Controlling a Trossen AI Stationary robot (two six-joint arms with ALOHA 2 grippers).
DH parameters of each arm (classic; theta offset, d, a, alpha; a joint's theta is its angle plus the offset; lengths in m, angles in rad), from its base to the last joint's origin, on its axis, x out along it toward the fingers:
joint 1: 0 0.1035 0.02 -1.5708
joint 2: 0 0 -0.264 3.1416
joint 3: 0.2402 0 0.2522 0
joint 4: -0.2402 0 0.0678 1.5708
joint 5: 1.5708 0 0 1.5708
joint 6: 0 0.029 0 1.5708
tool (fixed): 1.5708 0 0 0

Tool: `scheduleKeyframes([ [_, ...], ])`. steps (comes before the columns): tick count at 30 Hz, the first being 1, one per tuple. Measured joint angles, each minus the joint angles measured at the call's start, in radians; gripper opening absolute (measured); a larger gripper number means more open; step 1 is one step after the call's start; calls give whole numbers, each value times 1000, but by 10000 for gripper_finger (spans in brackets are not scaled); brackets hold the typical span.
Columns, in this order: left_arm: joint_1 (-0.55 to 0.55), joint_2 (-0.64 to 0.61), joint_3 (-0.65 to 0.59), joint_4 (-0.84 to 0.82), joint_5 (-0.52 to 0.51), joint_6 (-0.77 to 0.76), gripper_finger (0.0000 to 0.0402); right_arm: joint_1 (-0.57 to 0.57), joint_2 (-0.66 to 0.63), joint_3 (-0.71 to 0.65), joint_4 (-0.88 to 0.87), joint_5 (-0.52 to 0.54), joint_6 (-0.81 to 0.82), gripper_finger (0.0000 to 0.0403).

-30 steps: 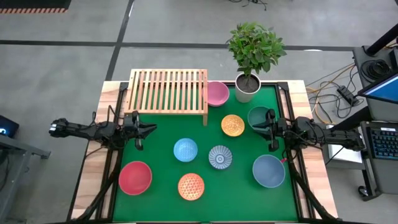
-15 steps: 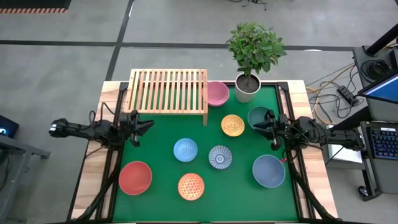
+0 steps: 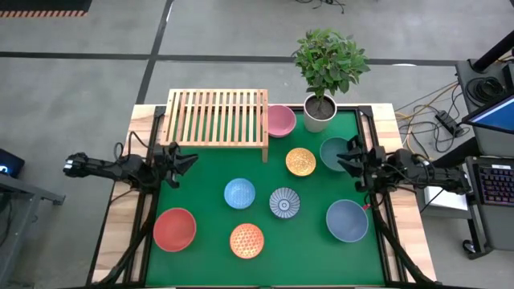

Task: Place and stack bowls onto a shelf
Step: Put the pink bowl on the shelf

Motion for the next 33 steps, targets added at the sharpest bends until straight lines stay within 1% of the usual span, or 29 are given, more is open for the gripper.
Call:
scheduleKeyframes([
  [8,0,0,0,157,-1,16,38,0,11,11,29,0,-8,93],
  [11,0,0,0,157,0,16,38,0,41,32,45,0,-34,93],
  [14,1,0,0,157,-3,36,38,0,90,60,43,1,-95,93],
  [17,2,0,0,160,-76,134,38,0,152,103,47,28,-162,93],
  [21,2,0,0,184,-183,142,38,0,253,167,40,151,-222,93],
  [23,2,0,0,198,-191,139,38,0,309,204,38,179,-227,93],
  [25,2,0,0,209,-189,133,38,0,367,243,20,178,-220,93],
  [26,2,0,0,218,-183,119,38,0,396,263,5,171,-207,93],
  [28,2,0,0,249,-172,70,38,0,456,303,-17,118,-173,93],
  [30,2,0,0,275,-141,22,38,3,523,338,-20,21,-146,93],
  [33,2,0,0,275,-63,-15,38,30,637,390,-17,-130,-108,93],
])
